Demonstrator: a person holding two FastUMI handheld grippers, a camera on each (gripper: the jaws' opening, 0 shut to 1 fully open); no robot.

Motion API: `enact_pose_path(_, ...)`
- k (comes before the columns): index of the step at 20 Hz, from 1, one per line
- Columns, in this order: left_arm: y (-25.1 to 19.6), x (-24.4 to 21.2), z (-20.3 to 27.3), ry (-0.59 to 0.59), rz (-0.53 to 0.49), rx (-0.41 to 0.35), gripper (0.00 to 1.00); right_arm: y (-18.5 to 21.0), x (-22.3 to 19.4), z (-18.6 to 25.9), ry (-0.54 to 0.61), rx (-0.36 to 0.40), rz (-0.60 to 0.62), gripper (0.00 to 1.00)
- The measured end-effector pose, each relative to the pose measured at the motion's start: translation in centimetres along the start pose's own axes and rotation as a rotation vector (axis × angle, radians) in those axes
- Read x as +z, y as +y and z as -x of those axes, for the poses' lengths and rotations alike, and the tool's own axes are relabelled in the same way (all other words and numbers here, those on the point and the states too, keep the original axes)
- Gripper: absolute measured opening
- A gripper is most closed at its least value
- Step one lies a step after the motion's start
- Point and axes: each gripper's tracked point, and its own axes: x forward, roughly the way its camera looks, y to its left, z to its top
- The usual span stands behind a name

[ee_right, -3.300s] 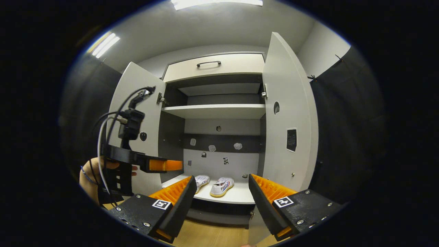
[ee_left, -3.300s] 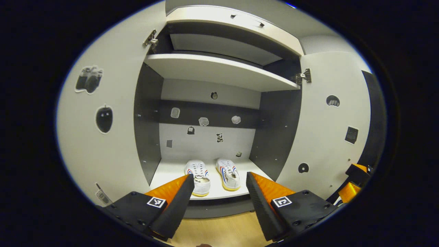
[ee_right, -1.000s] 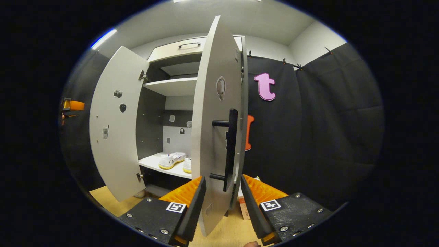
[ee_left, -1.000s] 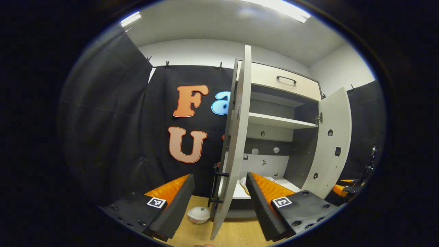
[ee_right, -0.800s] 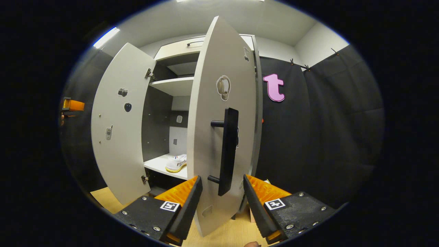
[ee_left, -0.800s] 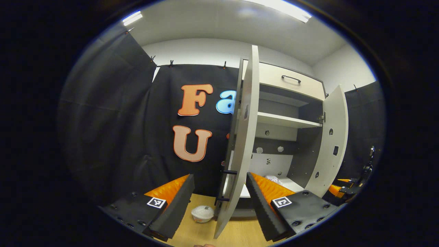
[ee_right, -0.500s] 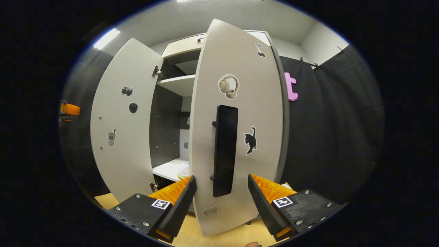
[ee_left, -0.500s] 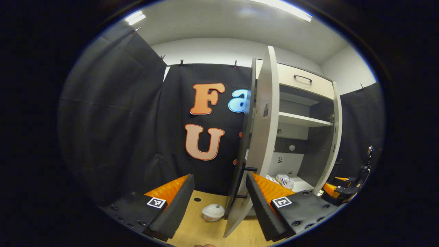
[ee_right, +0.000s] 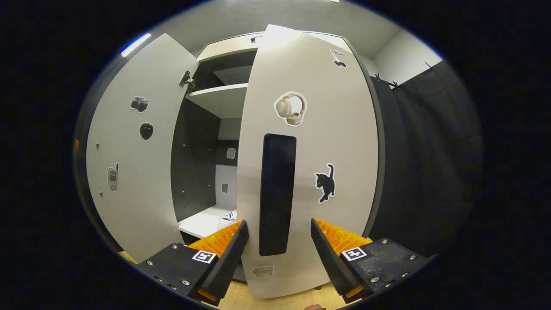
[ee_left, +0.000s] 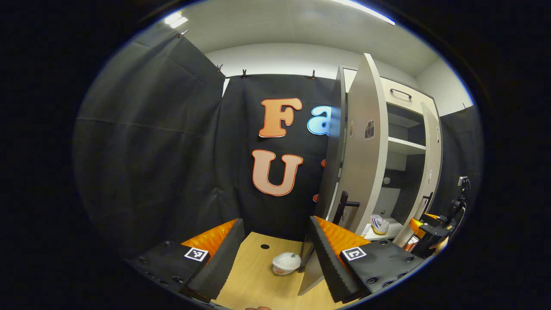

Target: Grab one shoe with the right hand and put it into the shoe cabinet, grab the other shoe with the left hand and put it into the shoe cabinet; then close the right door with the right hand and the left door with the left hand.

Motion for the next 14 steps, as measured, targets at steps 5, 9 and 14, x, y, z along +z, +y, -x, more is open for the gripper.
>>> enact_pose_path(5,-1.4,-1.8,-1.0,0.031,-0.011,-0.072,0.98,0.3,-0.1,-1.6,0.008,-0.015,-0.006,0.90)
enact_pose_path(9,-4.2,-2.7,-1.3,0.034,-0.028,-0.191,0.97,0.4,-0.2,-2.2,0.021,-0.033,0.000,0.90)
enact_pose_path(14,-6.8,-3.9,-2.3,0.049,-0.035,-0.280,0.96,0.4,-0.3,-3.0,0.033,-0.042,0.004,0.90)
